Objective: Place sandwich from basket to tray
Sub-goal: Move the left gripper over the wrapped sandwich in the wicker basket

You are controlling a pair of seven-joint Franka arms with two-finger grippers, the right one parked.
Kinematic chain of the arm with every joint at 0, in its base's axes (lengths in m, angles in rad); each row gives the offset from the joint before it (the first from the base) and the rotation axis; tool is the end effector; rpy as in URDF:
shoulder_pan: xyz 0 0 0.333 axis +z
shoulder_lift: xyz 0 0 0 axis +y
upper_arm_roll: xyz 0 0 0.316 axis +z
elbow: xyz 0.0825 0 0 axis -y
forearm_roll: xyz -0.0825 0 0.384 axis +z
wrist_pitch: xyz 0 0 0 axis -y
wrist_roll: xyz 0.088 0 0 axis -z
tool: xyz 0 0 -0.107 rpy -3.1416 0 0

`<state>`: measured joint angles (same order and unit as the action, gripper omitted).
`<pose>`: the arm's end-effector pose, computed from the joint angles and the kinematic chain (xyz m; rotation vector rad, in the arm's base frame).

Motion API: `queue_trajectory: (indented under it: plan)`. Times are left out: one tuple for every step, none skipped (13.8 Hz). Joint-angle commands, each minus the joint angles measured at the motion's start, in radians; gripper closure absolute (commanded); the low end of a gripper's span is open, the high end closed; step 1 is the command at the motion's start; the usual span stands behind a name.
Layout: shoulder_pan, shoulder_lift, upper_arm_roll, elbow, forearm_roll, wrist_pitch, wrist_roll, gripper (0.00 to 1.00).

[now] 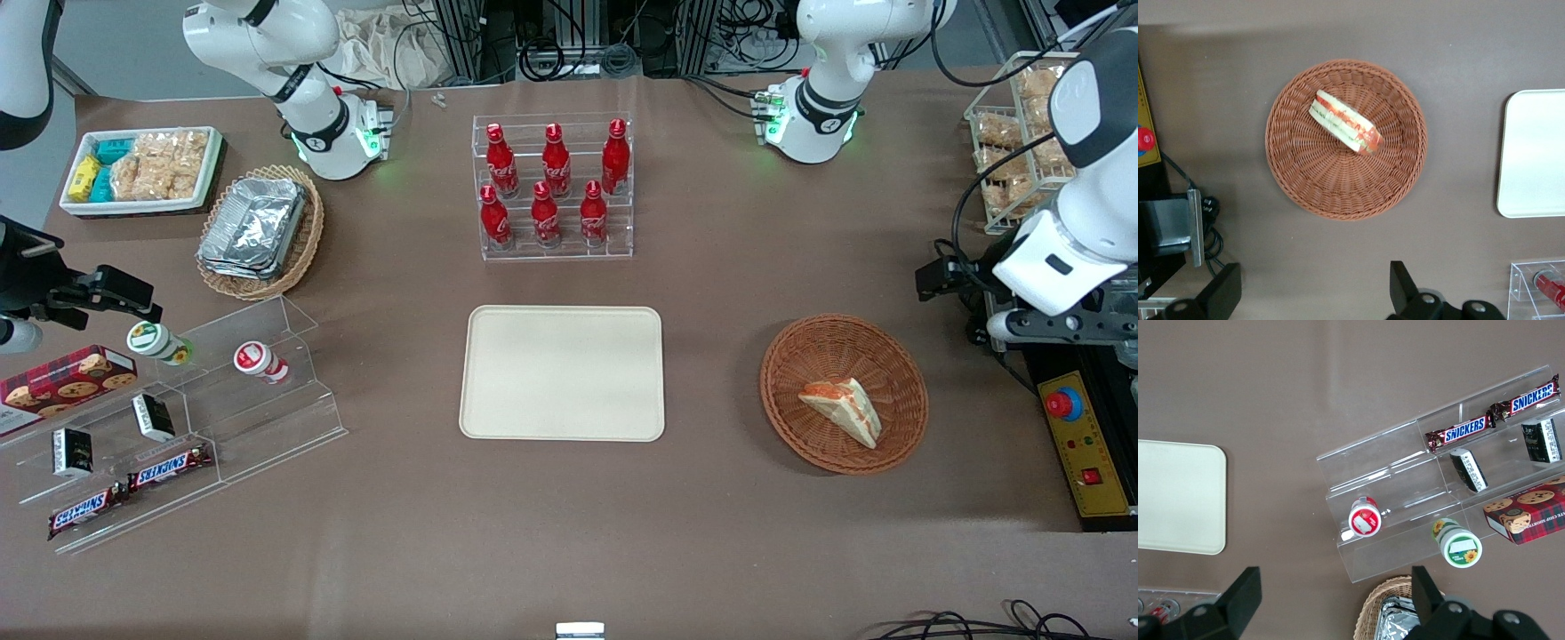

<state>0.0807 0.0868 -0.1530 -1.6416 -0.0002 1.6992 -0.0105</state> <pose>0.5851 -0.0391 0.5529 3.1275 -0.0960 -0.0449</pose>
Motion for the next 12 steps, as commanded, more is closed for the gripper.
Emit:
queue_trajectory:
  plan:
    - [-0.006,0.027,-0.002,0.045,0.012,-0.035,-0.014,0.0]
    - [-0.006,0.04,-0.003,0.054,0.009,-0.029,-0.034,0.0]
    - [-0.007,0.063,-0.007,0.075,0.008,-0.029,-0.064,0.0]
    - [-0.016,0.08,-0.008,0.092,0.011,-0.029,-0.104,0.0]
    - [-0.021,0.097,-0.008,0.097,0.011,-0.026,-0.142,0.0]
    - [-0.021,0.105,-0.007,0.091,0.012,-0.015,-0.182,0.0]
    - [-0.021,0.108,-0.007,0.083,0.012,-0.001,-0.224,0.0]
    - [-0.021,0.111,-0.007,0.06,0.012,0.029,-0.277,0.0]
    - [-0.021,0.111,-0.007,0.027,0.012,0.08,-0.346,0.0]
    - [-0.021,0.111,-0.007,-0.009,0.014,0.118,-0.433,0.0]
    - [-0.022,0.113,-0.007,-0.044,0.016,0.157,-0.519,0.0]
    - [-0.022,0.113,-0.007,-0.078,0.031,0.198,-0.575,0.0]
